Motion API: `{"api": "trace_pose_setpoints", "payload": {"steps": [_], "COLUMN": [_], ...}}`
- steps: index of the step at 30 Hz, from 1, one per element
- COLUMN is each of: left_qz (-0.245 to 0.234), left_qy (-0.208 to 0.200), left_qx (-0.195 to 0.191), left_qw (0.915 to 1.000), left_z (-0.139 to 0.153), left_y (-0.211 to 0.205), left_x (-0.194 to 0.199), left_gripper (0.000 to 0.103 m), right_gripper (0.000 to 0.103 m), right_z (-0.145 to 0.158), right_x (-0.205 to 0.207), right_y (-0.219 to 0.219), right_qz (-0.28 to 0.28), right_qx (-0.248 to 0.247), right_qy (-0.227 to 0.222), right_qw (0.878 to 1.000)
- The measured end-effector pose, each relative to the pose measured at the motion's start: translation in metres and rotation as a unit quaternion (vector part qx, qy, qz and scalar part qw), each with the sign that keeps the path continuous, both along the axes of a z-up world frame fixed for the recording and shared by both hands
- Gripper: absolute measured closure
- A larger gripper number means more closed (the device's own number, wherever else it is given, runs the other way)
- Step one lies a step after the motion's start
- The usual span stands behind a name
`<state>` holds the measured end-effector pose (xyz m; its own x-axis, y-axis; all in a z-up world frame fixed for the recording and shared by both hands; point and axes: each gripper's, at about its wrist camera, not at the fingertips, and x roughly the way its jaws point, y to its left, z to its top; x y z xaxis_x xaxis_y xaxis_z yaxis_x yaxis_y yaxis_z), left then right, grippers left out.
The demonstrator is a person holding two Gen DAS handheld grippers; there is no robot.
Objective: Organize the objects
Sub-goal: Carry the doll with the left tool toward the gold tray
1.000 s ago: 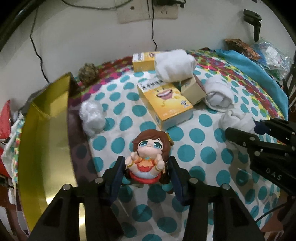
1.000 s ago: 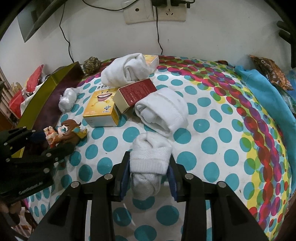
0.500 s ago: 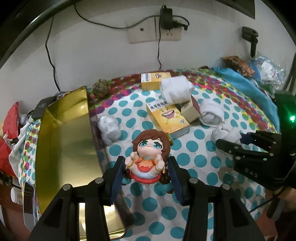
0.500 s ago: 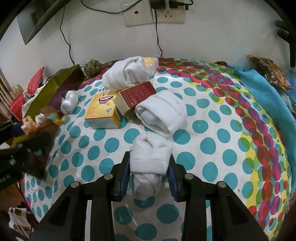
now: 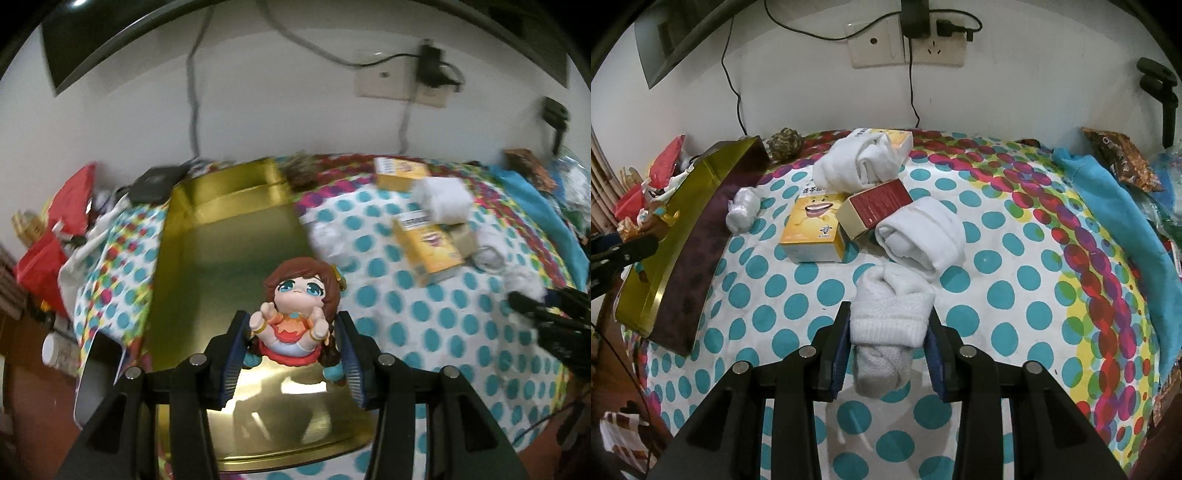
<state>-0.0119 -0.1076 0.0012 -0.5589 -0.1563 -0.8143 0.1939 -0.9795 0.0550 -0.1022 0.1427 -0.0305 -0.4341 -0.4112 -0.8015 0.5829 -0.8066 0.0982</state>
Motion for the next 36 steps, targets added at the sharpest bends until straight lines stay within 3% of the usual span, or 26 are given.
{"api": "trace_pose_setpoints", "payload": {"steps": [7,20,32,36], "left_qz": [0.043,0.046,0.038,0.037], "left_qy": [-0.026,-0.045,-0.028,-0.009], "left_qx": [0.016,0.024,0.011,0.011], "left_qw": [0.9986,0.9976,0.9988,0.9992], "left_z": [-0.03,-0.06,-0.058,-0.046], "left_y": [-0.033,-0.041,-0.041,-0.043], "left_x": [0.002,0.002,0.004,0.01], "left_gripper": [0.055,0.055,0.054,0.048], "right_gripper": [0.068,0.068,0.068,0.068], "right_z": [0.009,0.018,0.022,0.029], "right_x": [0.007,0.024,0.038,0.044], "right_y": [-0.001,-0.023,-0.056,-0.073], "right_qz": [-0.001,0.018,0.055,0.073], "right_qx": [0.001,0.014,0.023,0.021], "right_qy": [0.007,0.015,0.018,0.024], "right_qw": [1.0,1.0,0.998,0.997]}}
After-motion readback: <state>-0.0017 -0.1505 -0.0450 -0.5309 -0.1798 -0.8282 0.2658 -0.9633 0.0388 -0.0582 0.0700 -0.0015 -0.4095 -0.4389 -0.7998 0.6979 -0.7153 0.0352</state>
